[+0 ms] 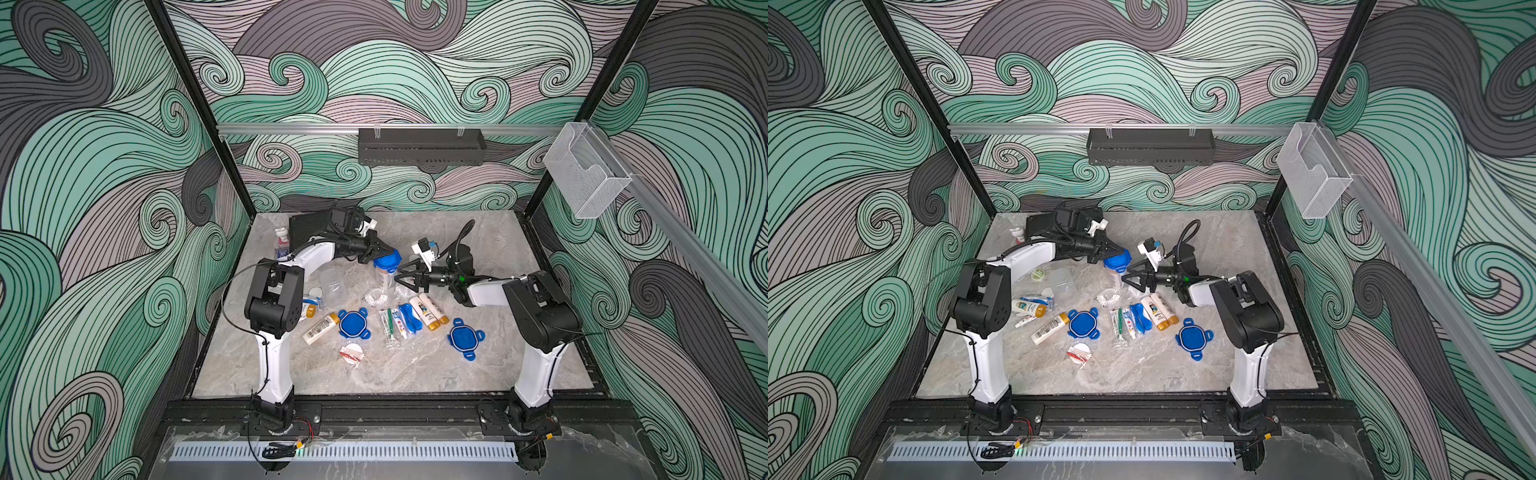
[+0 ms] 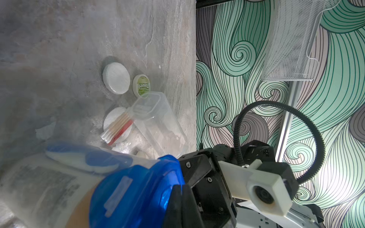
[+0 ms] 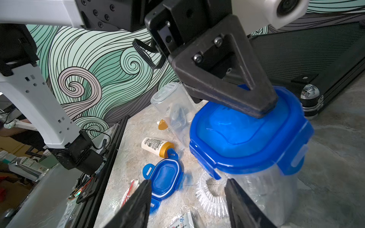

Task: Take out toiletry kits
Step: Unfasten the latch on the container.

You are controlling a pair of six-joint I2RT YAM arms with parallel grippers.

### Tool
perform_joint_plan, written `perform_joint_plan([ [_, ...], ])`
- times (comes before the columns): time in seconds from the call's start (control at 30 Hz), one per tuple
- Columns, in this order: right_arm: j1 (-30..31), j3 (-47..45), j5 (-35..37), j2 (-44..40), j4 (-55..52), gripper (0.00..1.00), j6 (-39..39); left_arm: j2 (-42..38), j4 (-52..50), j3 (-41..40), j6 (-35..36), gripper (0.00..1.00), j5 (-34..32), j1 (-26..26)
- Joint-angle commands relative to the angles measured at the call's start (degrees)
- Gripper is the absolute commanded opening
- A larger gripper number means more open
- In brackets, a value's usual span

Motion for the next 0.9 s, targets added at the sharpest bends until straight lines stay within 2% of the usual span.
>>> perform_joint_plan([
  [0.0,-0.24,1.5,-1.82,1.48,-1.05,0.61,1.44,1.67,-1.9,-0.49,0.66,0.0,0.18,0.03],
  [0.33,0.59,4.64,-4.52,4.14,1.47,0.63,10.44,1.81,-5.29,-1.05,2.61,0.0,-0.93,-0.12],
  [0.53,2.36,3.41,-3.4,1.46,-0.43,0.64,11.28,1.77,-6.37,-1.54,3.49,0.0,-1.85,-0.04],
  [0.7,4.31,-0.39,5.21,-1.5,-0.75,0.66,11.23,1.98,-6.05,-2.53,3.81,0.0,-2.35,-0.12],
  [0.87,6.99,-2.54,14.48,-2.59,2.77,0.67,15.31,2.79,-5.33,-2.83,3.25,0.0,-2.52,-0.06],
])
